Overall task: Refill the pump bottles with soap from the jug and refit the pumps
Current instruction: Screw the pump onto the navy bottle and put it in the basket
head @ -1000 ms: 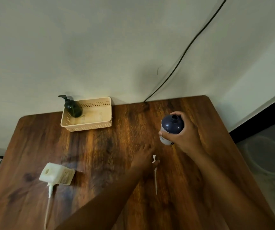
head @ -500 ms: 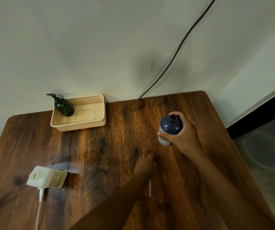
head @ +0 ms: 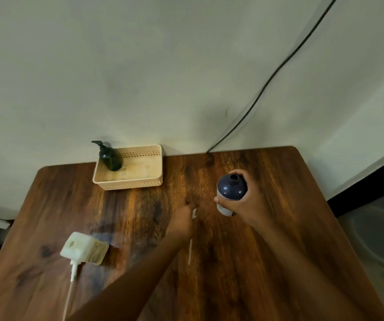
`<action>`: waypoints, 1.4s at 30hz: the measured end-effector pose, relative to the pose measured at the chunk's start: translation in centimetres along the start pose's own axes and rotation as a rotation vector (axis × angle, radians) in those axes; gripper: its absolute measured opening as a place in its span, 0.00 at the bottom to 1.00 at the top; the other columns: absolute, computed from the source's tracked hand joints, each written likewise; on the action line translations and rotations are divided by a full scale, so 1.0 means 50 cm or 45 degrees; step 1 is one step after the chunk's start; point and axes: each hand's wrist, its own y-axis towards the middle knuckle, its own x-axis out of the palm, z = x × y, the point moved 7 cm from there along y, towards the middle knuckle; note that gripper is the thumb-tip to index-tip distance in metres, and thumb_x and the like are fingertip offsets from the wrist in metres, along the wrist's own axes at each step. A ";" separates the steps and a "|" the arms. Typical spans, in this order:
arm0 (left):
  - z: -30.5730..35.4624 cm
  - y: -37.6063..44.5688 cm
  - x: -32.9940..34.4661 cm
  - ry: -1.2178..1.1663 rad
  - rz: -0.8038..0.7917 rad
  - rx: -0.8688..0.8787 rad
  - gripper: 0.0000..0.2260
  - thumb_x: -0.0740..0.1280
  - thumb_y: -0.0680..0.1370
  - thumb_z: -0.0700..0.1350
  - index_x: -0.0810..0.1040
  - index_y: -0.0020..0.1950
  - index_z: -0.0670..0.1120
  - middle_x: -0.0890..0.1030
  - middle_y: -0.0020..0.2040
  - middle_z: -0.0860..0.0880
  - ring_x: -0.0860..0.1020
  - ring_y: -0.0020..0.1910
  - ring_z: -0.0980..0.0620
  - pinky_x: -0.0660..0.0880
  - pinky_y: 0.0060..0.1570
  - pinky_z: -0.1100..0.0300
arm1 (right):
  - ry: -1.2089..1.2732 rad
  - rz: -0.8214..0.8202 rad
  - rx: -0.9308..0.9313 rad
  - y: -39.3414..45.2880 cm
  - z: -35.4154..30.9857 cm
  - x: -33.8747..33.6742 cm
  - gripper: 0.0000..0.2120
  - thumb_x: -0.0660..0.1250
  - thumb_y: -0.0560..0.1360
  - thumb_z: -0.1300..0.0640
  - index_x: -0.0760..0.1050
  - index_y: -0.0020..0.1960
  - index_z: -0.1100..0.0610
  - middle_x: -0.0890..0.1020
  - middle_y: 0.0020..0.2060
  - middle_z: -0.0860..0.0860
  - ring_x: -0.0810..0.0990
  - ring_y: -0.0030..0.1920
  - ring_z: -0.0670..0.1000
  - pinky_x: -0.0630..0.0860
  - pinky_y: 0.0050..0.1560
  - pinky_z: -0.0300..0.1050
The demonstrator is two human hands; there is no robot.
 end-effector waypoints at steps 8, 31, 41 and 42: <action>-0.082 -0.051 -0.301 0.009 0.413 -0.062 0.19 0.73 0.79 0.44 0.78 0.70 0.48 0.72 0.69 0.48 0.79 0.59 0.48 0.78 0.57 0.59 | -0.001 -0.173 -0.116 0.034 -0.161 0.152 0.38 0.85 0.60 0.49 0.70 0.64 0.43 0.77 0.59 0.40 0.77 0.59 0.46 0.77 0.52 0.33; 0.036 -0.356 -1.080 -0.025 1.326 0.397 0.15 0.79 0.74 0.43 0.84 0.60 0.48 0.74 0.57 0.50 0.80 0.41 0.53 0.82 0.49 0.55 | 0.016 -0.432 -0.440 0.029 -0.642 0.454 0.34 0.81 0.66 0.44 0.68 0.66 0.44 0.77 0.60 0.39 0.77 0.57 0.46 0.74 0.55 0.30; 0.200 -0.444 -1.184 -0.023 1.461 0.720 0.15 0.79 0.73 0.42 0.85 0.59 0.45 0.74 0.57 0.48 0.80 0.40 0.51 0.82 0.45 0.55 | 0.036 -0.465 -0.516 0.008 -0.758 0.439 0.33 0.82 0.65 0.44 0.68 0.63 0.42 0.74 0.53 0.34 0.78 0.50 0.44 0.71 0.43 0.23; 0.204 -0.445 -1.181 -0.016 1.458 0.735 0.15 0.79 0.73 0.42 0.85 0.59 0.45 0.74 0.57 0.48 0.80 0.40 0.51 0.82 0.45 0.55 | 0.034 -0.459 -0.518 0.009 -0.765 0.435 0.33 0.82 0.65 0.44 0.68 0.63 0.42 0.74 0.53 0.34 0.78 0.50 0.44 0.70 0.43 0.23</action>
